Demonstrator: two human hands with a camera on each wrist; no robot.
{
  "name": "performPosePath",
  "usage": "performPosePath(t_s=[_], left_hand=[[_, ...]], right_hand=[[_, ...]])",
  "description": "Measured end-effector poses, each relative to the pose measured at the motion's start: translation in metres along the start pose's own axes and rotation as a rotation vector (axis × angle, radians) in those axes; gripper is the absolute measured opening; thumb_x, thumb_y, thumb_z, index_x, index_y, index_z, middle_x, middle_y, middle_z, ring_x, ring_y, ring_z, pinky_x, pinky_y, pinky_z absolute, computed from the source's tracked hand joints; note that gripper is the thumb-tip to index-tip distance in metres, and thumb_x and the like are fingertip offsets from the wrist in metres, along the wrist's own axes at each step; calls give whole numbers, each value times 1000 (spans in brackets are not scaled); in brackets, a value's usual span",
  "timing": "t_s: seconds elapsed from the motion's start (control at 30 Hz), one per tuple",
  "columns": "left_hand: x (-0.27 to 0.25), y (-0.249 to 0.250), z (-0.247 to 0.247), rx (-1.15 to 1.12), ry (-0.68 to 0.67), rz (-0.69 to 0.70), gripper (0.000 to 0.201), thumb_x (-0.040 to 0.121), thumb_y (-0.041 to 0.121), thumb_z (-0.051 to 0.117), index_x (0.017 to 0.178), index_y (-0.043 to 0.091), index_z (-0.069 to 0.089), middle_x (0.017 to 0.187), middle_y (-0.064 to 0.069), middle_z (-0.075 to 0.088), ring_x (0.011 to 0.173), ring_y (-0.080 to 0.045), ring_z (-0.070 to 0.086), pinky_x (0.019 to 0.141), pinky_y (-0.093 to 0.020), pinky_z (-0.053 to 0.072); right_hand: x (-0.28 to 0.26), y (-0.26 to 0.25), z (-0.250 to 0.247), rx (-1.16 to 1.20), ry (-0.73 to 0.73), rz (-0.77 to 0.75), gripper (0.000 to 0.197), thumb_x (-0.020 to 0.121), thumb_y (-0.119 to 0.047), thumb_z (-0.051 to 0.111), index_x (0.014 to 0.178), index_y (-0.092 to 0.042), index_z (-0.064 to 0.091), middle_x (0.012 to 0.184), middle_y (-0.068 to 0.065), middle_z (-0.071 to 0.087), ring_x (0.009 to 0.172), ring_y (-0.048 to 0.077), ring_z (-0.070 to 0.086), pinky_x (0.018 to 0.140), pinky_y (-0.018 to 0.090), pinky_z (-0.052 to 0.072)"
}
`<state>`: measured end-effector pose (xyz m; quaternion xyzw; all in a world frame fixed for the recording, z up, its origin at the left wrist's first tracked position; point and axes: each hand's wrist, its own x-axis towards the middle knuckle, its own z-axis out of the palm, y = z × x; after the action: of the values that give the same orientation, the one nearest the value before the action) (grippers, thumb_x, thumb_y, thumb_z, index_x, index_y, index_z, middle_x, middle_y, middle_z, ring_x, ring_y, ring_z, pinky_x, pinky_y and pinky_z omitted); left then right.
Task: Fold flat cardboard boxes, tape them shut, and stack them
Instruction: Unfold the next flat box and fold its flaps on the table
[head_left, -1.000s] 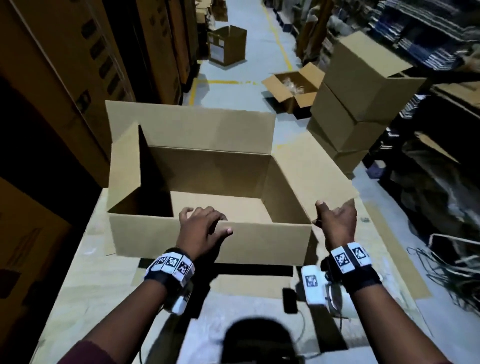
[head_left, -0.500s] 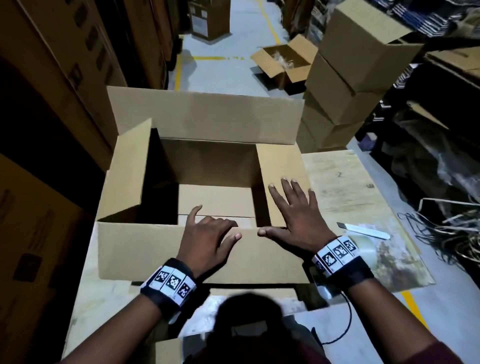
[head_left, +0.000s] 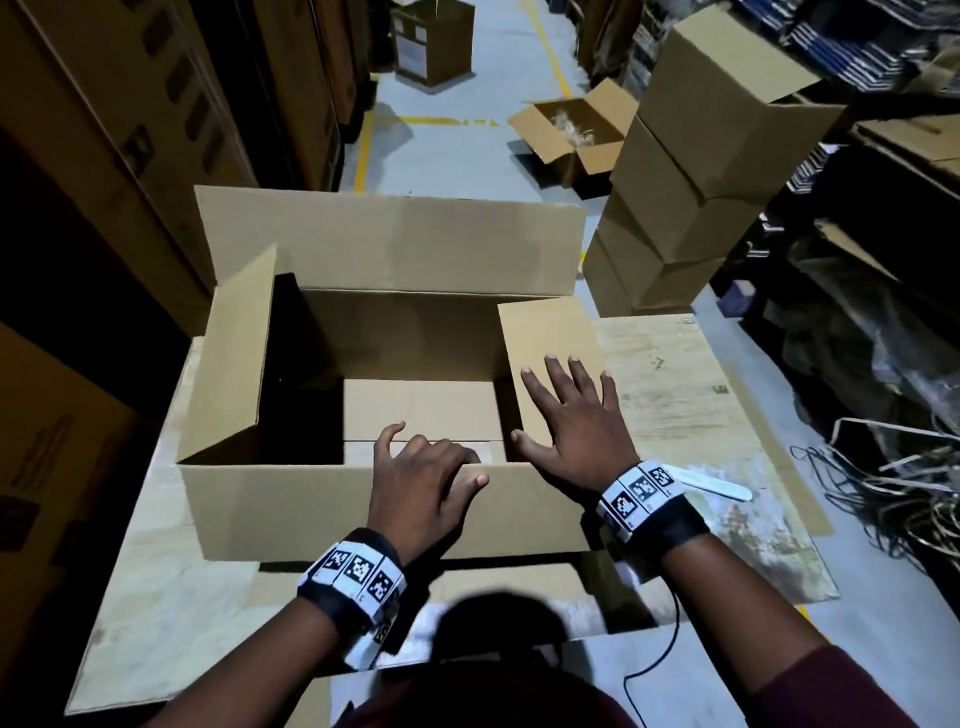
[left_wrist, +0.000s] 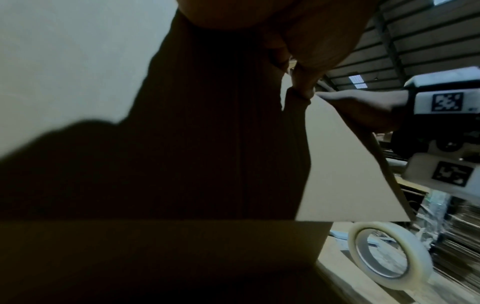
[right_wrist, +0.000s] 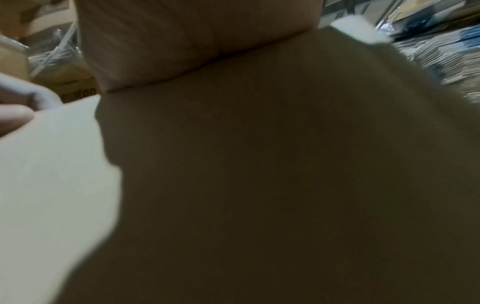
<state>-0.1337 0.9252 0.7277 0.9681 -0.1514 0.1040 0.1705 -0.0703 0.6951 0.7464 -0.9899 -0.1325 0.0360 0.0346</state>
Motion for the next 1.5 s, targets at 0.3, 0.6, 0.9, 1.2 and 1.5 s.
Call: performPosePath(t_s=[0.3,0.6,0.9,1.2,1.5], left_hand=[[17,-18,-9,-258,-104,100,33,93,48,52,119,34,66,104,13,67,114,-9,56,122,-53,6],[-8,-67,-99,-35,443,57,53,89,35,70,135,12,59,141,-11,53,133,-37,44,109,-60,32],[-31,-134,-68,141,-253,-242,91,90,76,7,159,17,19,168,-5,5,154,-23,3,124,-43,7],[-39,-123,-82,135,-339,-111,103,80,89,14,159,23,19,168,-1,8,154,-20,3,122,-56,0],[-30,-89,-159,193,-178,245,59,88,79,28,118,42,64,101,5,74,91,-23,70,68,-34,54]], right_hand=[[30,0,-9,11,-70,88,86,82,-69,22,161,-37,7,171,3,0,156,30,-3,120,65,2],[9,-52,-33,213,6,20,78,96,-71,26,161,-31,14,170,8,3,156,30,-3,124,56,3],[-25,-133,10,74,-106,-169,108,77,-91,30,162,-31,0,170,11,-1,156,31,-10,122,59,-5],[-61,-143,23,-107,-70,-263,133,60,-58,84,162,-22,6,168,20,3,155,40,5,119,65,11],[-63,-130,-70,-57,355,-230,32,81,-52,74,78,-21,64,64,1,66,56,30,65,50,29,44]])
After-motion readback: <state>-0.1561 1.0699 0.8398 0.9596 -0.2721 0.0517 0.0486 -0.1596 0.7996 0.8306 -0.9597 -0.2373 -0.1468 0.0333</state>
